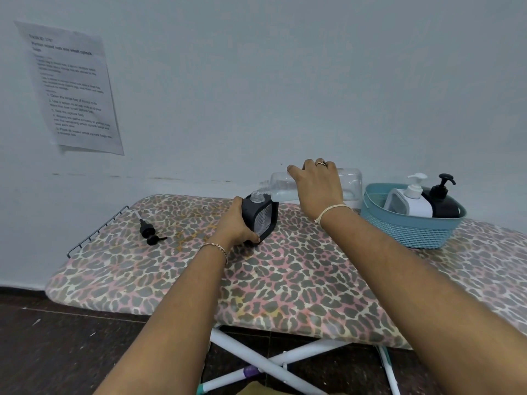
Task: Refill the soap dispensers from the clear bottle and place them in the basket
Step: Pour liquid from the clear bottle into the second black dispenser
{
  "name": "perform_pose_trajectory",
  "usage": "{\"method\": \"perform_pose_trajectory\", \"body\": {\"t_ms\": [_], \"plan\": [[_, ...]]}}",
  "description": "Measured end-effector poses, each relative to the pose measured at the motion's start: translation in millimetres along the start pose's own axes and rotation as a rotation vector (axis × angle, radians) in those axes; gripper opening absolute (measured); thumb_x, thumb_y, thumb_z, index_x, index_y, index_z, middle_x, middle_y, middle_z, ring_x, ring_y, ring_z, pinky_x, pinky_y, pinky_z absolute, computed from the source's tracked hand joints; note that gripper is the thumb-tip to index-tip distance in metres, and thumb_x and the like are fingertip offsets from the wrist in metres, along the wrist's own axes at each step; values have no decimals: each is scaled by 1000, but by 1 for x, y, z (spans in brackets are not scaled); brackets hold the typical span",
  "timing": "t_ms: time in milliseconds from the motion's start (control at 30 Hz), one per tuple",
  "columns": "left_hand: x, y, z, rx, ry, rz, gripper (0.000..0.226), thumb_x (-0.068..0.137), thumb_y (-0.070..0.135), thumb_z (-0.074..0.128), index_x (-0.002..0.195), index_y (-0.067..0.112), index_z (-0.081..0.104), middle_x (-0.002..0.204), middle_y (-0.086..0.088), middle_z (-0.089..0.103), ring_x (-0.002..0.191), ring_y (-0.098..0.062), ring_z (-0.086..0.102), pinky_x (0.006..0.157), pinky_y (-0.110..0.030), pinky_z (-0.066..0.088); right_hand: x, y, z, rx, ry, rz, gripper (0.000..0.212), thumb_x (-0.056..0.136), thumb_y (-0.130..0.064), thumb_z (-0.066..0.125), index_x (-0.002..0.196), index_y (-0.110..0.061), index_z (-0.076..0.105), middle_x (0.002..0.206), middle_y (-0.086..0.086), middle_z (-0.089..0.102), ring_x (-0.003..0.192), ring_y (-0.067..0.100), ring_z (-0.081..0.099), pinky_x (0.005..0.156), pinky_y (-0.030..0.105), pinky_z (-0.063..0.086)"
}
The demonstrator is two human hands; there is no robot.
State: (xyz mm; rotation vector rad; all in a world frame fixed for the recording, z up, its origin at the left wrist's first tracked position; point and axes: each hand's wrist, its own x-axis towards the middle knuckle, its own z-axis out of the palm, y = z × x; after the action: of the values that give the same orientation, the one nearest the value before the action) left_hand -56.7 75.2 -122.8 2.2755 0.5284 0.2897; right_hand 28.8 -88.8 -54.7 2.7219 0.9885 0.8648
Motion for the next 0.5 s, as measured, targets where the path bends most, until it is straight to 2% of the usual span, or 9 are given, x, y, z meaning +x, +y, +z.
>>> {"method": "perform_pose_trajectory", "body": {"t_ms": [500], "plan": [[2, -2, 1, -2, 7, -7, 77, 54, 4, 88, 113, 13, 39, 111, -6, 54, 101, -30, 57, 85, -44, 52, 1, -1, -1, -24, 0, -10, 49, 80, -9, 58, 125, -23, 46, 109, 7, 55, 103, 27, 53, 89, 36, 36]]}}
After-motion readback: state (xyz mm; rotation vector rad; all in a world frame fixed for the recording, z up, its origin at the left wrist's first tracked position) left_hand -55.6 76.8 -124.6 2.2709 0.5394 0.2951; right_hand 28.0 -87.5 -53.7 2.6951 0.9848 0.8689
